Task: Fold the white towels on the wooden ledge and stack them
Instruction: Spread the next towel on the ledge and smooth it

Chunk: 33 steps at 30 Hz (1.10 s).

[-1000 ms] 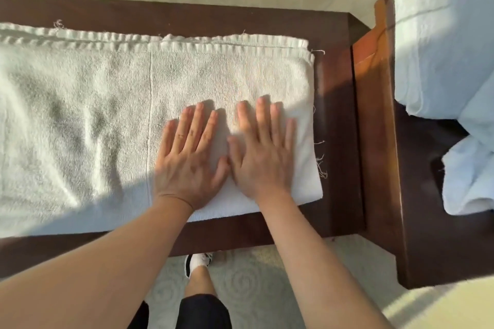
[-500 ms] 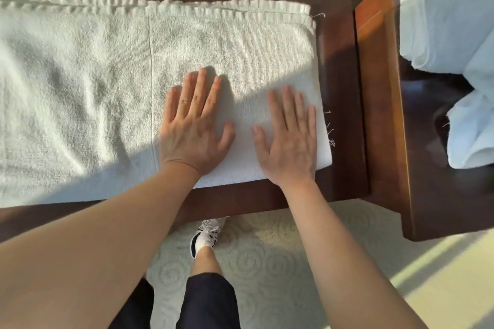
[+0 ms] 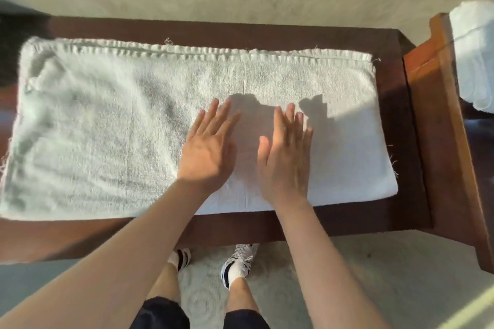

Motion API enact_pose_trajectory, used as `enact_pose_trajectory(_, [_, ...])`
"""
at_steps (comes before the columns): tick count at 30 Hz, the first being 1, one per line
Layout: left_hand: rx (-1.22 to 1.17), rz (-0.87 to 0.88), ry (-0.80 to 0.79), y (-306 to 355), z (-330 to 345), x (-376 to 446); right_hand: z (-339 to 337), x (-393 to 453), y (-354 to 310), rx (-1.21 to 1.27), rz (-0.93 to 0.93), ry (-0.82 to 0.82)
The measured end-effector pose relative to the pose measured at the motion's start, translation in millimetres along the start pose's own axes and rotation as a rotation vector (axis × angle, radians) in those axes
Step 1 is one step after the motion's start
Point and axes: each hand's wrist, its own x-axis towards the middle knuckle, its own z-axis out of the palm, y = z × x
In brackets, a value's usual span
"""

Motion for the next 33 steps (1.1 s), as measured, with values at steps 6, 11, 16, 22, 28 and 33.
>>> enact_pose_trajectory(6, [0.254, 0.093, -0.141, -53, -13, -23, 49, -16, -47, -0.125, -0.111, -0.114])
enact_pose_trajectory(11, [0.408, 0.075, -0.189, -117, -60, -18, 47, -16, -49, -0.192, -0.119, -0.102])
enact_pose_trajectory(16, [0.399, -0.236, -0.113, -181, -104, -16, 52, -15, -46, -0.181, -0.108, -0.086])
enact_pose_trajectory(22, [0.397, -0.256, -0.113, -182, -104, -14, 51, -7, -71, -0.151, -0.034, -0.048])
enact_pose_trajectory(28, [0.367, -0.217, -0.113, -185, -103, -12, 91, -14, -197, 0.086, -0.156, -0.048])
enact_pose_trajectory(33, [0.300, -0.166, -0.099, -190, -105, -9, 121, -9, -197, -0.047, -0.126, 0.087])
